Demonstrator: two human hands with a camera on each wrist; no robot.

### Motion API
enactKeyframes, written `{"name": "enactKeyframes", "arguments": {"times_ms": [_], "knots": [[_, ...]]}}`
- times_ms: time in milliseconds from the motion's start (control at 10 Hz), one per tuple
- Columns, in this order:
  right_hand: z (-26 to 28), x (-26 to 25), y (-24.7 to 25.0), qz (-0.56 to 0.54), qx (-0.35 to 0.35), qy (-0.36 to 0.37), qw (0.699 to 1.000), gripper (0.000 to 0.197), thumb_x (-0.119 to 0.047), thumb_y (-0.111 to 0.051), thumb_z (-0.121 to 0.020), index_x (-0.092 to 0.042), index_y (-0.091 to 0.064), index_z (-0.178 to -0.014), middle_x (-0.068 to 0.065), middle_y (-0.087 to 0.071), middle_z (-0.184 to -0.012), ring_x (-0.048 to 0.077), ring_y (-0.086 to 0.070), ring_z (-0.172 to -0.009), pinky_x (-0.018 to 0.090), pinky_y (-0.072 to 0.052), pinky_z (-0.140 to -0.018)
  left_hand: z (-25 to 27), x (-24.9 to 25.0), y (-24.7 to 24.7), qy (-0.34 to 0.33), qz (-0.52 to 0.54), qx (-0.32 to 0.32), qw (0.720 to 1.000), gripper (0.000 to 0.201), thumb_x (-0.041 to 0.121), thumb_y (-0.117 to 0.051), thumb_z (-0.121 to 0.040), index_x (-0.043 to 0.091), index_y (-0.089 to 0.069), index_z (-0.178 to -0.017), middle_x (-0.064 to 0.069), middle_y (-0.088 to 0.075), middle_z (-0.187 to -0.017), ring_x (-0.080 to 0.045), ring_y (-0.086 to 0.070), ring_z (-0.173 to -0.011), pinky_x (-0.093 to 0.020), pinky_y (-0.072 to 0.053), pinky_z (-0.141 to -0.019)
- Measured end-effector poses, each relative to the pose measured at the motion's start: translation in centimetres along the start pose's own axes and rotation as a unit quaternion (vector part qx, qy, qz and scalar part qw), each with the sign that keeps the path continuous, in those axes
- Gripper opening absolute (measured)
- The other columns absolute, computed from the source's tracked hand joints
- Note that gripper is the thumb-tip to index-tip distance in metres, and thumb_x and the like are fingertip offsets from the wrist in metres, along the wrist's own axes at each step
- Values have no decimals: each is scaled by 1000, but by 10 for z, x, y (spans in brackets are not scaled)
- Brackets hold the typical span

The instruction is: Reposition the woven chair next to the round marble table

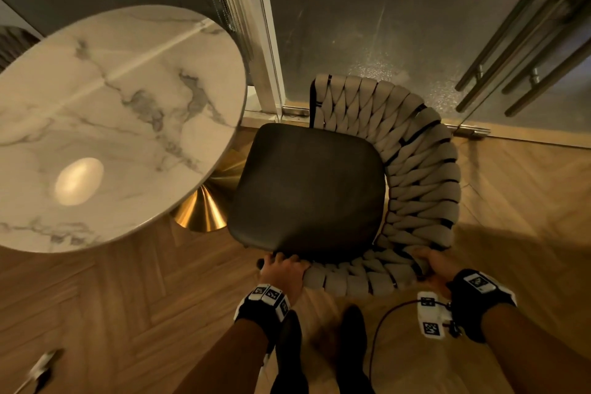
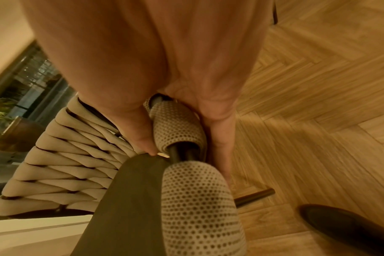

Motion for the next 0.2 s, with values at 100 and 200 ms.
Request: {"name": "enactKeyframes", "arguments": {"times_ms": [100, 200], "knots": [[33, -20, -14, 29, 18, 6, 999, 64, -30, -90, -61, -18, -67, -119, 22, -72, -117, 47, -71, -99, 67, -58, -71, 0, -1, -1, 2, 10, -10, 1000, 42, 30, -47, -97, 35, -49, -139, 1, -51, -147, -34, -39, -138, -57, -23, -115], [64, -39, -17, 124, 36, -1, 992, 54, -44, -72, -84, -18, -59, -129, 14, -64, -131, 39, -63, -113, 53, -58, -85, 5, 2, 8, -5, 22, -21, 1000, 50, 23, -48, -96, 33, -42, -145, -2, -47, -151, -34, -35, -142, -59, -20, -117]]}}
Point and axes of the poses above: each hand's wrist, its own z-axis away from the middle knuckle, its own y-axis out of the back of the hand, x = y × z, the point moved 7 cm from there along -z, towards the middle knuckle
